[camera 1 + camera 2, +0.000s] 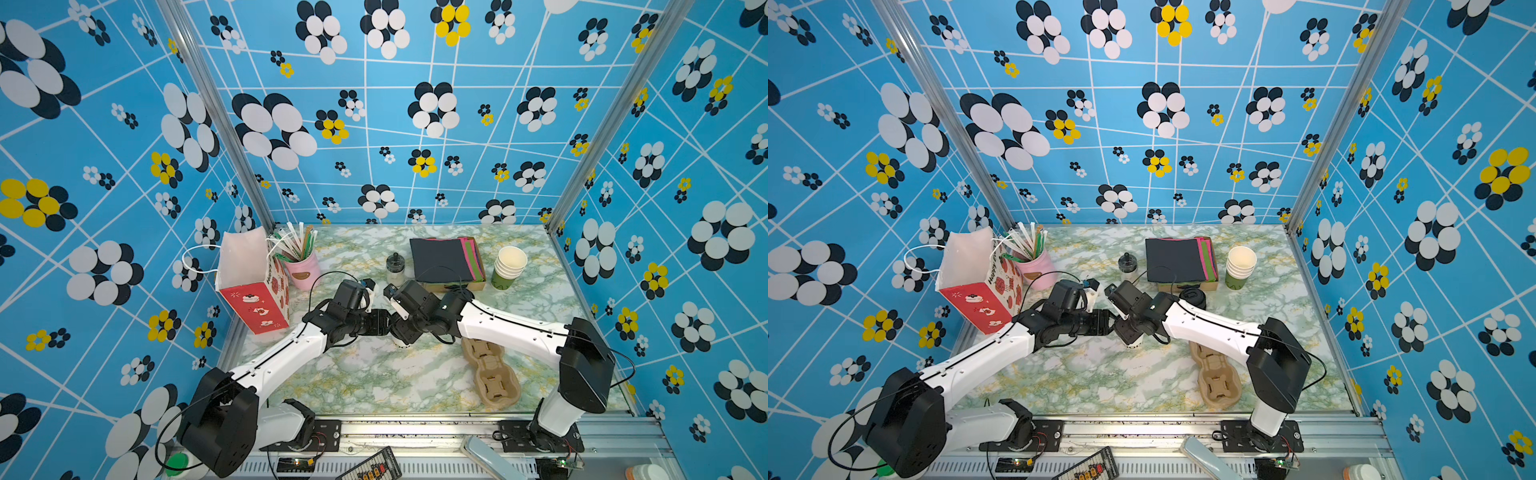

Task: Pack the takeout coffee
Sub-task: 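Press the black lid down onto the cup with the right gripper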

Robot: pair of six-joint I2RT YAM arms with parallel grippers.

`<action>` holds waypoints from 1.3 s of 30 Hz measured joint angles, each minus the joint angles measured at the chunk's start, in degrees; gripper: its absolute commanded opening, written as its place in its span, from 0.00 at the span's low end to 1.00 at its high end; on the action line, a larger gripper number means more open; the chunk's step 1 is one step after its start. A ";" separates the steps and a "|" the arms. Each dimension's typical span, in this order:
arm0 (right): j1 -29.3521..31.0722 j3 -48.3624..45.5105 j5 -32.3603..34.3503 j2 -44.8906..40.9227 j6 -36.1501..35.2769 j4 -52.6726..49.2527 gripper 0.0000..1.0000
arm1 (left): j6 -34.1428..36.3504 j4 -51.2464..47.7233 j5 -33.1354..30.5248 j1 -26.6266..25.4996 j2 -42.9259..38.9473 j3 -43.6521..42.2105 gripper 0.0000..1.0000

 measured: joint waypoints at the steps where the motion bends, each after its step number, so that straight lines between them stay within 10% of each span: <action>1: 0.00 0.00 0.00 -0.07 0.00 -0.02 0.48 | 0.15 -0.11 -0.17 -0.13 0.07 0.11 0.62; 39: 0.37 -3.08 1.92 -4.02 1.77 -0.33 0.81 | 2.56 -2.45 -2.51 -3.93 1.57 2.54 0.58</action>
